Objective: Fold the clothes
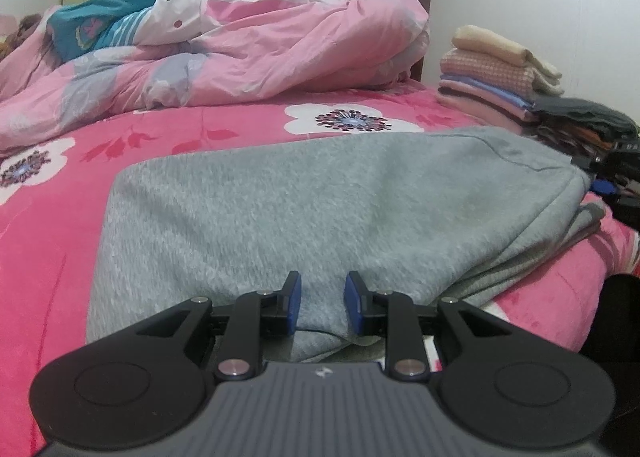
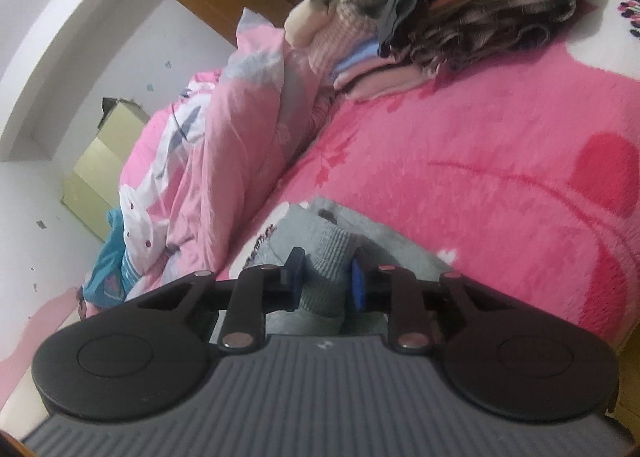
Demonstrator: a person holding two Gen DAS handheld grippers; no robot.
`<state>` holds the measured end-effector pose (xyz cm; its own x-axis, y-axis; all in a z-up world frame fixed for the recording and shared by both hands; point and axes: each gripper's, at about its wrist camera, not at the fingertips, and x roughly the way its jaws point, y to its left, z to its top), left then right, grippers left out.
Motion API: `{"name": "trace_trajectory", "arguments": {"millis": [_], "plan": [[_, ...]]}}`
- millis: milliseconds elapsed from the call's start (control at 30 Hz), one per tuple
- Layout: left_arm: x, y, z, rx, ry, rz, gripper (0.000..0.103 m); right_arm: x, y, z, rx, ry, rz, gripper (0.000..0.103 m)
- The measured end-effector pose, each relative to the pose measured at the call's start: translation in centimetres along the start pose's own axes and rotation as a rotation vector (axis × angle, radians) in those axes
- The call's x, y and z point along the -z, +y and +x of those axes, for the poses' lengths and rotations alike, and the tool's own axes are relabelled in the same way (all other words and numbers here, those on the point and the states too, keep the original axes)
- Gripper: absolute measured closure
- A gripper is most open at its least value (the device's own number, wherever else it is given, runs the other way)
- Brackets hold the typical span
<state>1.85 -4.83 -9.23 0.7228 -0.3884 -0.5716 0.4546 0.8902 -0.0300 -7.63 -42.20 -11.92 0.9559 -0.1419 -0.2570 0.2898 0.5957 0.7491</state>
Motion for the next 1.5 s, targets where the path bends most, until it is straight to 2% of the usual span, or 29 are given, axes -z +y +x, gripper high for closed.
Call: {"name": "trace_trajectory", "arguments": {"millis": [333,600,700,733,833,933,1033,1133,1200,1267,1300,1333,1367,1467,1500], "plan": [[-0.4,0.0,0.3,0.006,0.003,0.008,0.077,-0.3,0.3,-0.6,-0.008,-0.057,-0.081,0.084],[-0.1,0.1,0.4,0.017,-0.007,0.015,0.076,-0.4,-0.8,0.1,0.035,-0.037,-0.041,0.084],[0.0,0.3,0.4,0.022,-0.012,0.007,0.076,-0.8,-1.6,0.1,0.071,0.001,0.014,0.077],[0.1,0.3,0.3,0.023,-0.014,0.007,0.076,-1.0,-1.6,-0.4,0.094,-0.017,0.007,0.072],[0.3,0.3,0.3,0.025,-0.023,0.011,0.076,-1.5,-1.3,-2.1,0.158,-0.077,-0.018,0.069],[0.4,0.5,0.3,0.032,-0.029,0.009,0.076,-3.4,-0.3,-3.2,0.147,-0.143,-0.078,0.069],[0.5,0.7,0.2,0.041,-0.034,0.002,0.075,-4.9,2.6,-0.4,0.067,-0.077,-0.191,0.069],[0.7,0.8,0.1,0.044,-0.042,-0.01,0.075,-4.9,6.2,5.1,-0.018,0.095,-0.313,0.07],[0.9,0.8,0.1,0.044,-0.047,-0.007,0.075,-3.8,7.2,8.9,0.003,0.207,-0.376,0.071],[1.0,0.8,0.0,0.049,-0.053,-0.001,0.075,-2.8,7.7,12.6,0.042,0.296,-0.447,0.081],[1.1,0.8,0.0,0.053,-0.055,-0.001,0.075,-2.2,7.3,14.0,0.091,0.302,-0.494,0.087],[1.1,0.9,0.0,0.058,-0.056,-0.002,0.075,-2.0,6.9,15.0,0.12,0.299,-0.513,0.099],[1.1,1.0,0.0,0.062,-0.057,-0.003,0.075,-2.4,6.6,15.2,0.129,0.295,-0.489,0.103],[1.2,1.3,-0.1,0.072,-0.06,-0.006,0.075,-3.4,7.1,14.8,0.138,0.286,-0.427,0.102],[1.3,1.4,-0.1,0.074,-0.061,-0.006,0.075,-3.4,7.7,14.3,0.141,0.267,-0.444,0.096]]}}
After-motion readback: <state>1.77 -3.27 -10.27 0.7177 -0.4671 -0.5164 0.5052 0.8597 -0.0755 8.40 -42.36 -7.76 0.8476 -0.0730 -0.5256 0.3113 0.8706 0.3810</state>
